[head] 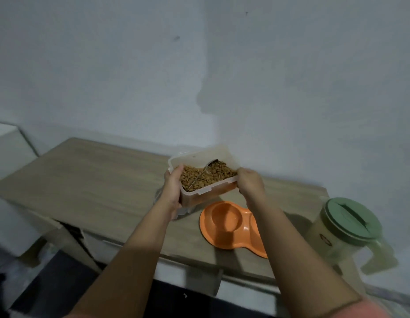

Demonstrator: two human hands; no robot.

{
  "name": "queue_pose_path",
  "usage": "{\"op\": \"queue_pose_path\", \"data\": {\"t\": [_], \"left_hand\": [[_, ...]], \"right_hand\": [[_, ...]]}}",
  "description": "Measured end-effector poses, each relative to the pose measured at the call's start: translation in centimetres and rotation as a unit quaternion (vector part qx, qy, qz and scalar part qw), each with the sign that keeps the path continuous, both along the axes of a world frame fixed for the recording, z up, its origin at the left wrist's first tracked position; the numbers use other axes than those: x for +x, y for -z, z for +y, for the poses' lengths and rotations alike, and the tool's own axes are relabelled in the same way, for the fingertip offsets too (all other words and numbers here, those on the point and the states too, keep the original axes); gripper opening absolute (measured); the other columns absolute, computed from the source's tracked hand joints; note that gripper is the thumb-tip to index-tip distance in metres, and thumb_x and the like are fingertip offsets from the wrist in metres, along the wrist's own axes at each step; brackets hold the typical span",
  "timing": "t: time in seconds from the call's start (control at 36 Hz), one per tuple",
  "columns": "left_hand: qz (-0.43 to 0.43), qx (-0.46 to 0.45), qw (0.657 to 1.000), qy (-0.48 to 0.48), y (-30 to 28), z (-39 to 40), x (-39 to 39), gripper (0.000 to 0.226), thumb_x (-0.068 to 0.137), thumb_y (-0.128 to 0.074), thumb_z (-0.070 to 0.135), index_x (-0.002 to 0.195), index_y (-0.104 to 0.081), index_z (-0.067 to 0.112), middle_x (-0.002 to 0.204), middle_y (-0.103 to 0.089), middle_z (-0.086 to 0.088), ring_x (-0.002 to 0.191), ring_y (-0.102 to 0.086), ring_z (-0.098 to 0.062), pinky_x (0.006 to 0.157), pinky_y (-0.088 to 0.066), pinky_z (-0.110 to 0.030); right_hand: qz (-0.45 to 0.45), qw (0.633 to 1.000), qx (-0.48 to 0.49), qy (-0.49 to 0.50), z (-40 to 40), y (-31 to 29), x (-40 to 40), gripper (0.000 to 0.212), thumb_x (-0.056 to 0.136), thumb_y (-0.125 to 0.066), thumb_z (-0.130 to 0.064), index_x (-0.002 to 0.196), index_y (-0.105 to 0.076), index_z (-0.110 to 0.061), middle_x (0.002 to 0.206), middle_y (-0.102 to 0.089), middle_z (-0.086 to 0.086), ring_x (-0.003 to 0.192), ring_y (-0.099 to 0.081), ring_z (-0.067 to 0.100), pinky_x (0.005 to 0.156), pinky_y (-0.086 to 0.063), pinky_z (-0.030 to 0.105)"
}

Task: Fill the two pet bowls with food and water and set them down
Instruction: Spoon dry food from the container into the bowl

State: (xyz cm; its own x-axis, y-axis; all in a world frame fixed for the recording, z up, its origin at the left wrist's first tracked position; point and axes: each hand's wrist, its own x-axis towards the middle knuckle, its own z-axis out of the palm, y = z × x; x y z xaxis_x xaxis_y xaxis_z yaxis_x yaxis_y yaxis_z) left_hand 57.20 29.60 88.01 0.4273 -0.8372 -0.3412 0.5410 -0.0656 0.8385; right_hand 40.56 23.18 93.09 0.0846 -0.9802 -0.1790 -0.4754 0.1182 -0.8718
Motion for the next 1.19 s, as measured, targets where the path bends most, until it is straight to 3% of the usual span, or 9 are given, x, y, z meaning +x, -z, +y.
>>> {"op": "queue_pose_path", "data": {"t": [0.11,0.19,0.36,0.53,0.64,0.81,0.92,0.97,1.19], "left_hand": [[-0.032,-0.008,0.999,-0.001,-0.3,2.2,0.9,0.061,0.089,-0.053,0.049,0.137,-0.042,0.014,0.126,-0.061,-0.02,0.106,-0.066,-0.035,0.071,-0.059,-0.042],[-0.066,0.004,0.998,0.015,-0.3,3.4,1.5,0.056,0.093,-0.047,0.05,0.136,-0.043,0.015,0.124,-0.062,-0.017,0.107,-0.065,-0.035,0.079,-0.057,-0.049],[-0.074,0.022,0.997,0.021,-0.9,5.2,1.6,0.082,0.074,-0.054,0.065,0.136,-0.044,0.012,0.121,-0.064,-0.018,0.104,-0.066,-0.034,0.067,-0.056,-0.038],[-0.073,0.014,0.997,0.026,-1.3,6.5,1.7,0.07,0.086,-0.049,0.056,0.136,-0.045,0.008,0.123,-0.062,-0.023,0.106,-0.065,-0.036,0.061,-0.055,-0.032],[-0.077,0.007,0.996,0.041,-1.3,7.1,1.8,0.07,0.084,-0.05,0.057,0.135,-0.047,0.008,0.122,-0.063,-0.023,0.106,-0.066,-0.036,0.065,-0.056,-0.034],[-0.092,0.024,0.995,0.042,-1.3,7.3,1.8,0.096,0.061,-0.056,0.074,0.136,-0.045,0.015,0.122,-0.064,-0.016,0.107,-0.066,-0.031,0.088,-0.055,-0.048],[-0.113,0.007,0.993,0.017,-1.7,7.6,1.4,0.066,0.089,-0.048,0.056,0.14,-0.036,0.016,0.127,-0.059,-0.017,0.112,-0.062,-0.031,0.094,-0.052,-0.048],[-0.123,0.005,0.992,-0.001,-1.8,7.8,1.2,0.055,0.098,-0.043,0.045,0.143,-0.03,0.016,0.127,-0.057,-0.015,0.113,-0.059,-0.029,0.098,-0.048,-0.048],[-0.168,0.02,0.984,-0.05,-1.8,8.4,0.4,0.052,0.1,-0.04,0.042,0.146,-0.029,0.021,0.131,-0.055,-0.011,0.105,-0.056,-0.024,0.064,-0.046,-0.024]], "right_hand": [[0.079,0.984,-0.159,-0.021,2.7,-1.8,0.0,0.044,0.09,-0.048,-0.019,0.133,-0.053,-0.016,0.133,-0.051,0.015,0.123,-0.048,0.031,0.103,-0.041,0.037],[0.159,0.938,-0.296,-0.082,4.4,-3.1,0.8,0.033,0.087,-0.054,-0.018,0.118,-0.065,-0.025,0.121,-0.055,0.006,0.12,-0.044,0.024,0.099,-0.039,0.033],[0.209,0.876,-0.302,-0.313,6.5,-4.3,3.4,0.023,0.086,-0.063,-0.013,0.102,-0.076,-0.023,0.105,-0.064,0.004,0.106,-0.051,0.02,0.088,-0.039,0.025],[0.209,0.867,-0.267,-0.366,8.0,-3.9,5.2,0.019,0.081,-0.068,-0.006,0.077,-0.073,-0.024,0.104,-0.059,0.001,0.104,-0.055,0.019,0.089,-0.046,0.034],[0.242,0.842,-0.302,-0.375,8.2,-3.7,5.6,0.017,0.083,-0.067,-0.008,0.089,-0.076,-0.021,0.105,-0.054,-0.001,0.104,-0.049,0.016,0.091,-0.044,0.032],[0.155,0.872,-0.357,-0.297,7.9,-3.9,5.6,0.007,0.089,-0.061,-0.011,0.092,-0.067,-0.013,0.1,-0.063,0.001,0.094,-0.056,0.017,0.085,-0.047,0.033],[0.042,0.911,-0.368,-0.18,7.9,-5.0,5.0,0.008,0.093,-0.054,-0.01,0.098,-0.06,-0.007,0.088,-0.066,0.002,0.074,-0.057,0.014,0.065,-0.043,0.012],[0.005,0.92,-0.37,-0.131,7.6,-5.2,4.6,0.006,0.094,-0.051,-0.011,0.098,-0.055,-0.008,0.081,-0.066,0.004,0.074,-0.062,0.02,0.07,-0.051,0.022],[-0.018,0.954,-0.3,-0.019,6.1,-3.7,3.7,0.017,0.098,-0.044,-0.02,0.097,-0.057,-0.009,0.079,-0.069,0.006,0.076,-0.067,0.024,0.076,-0.053,0.043]]}}
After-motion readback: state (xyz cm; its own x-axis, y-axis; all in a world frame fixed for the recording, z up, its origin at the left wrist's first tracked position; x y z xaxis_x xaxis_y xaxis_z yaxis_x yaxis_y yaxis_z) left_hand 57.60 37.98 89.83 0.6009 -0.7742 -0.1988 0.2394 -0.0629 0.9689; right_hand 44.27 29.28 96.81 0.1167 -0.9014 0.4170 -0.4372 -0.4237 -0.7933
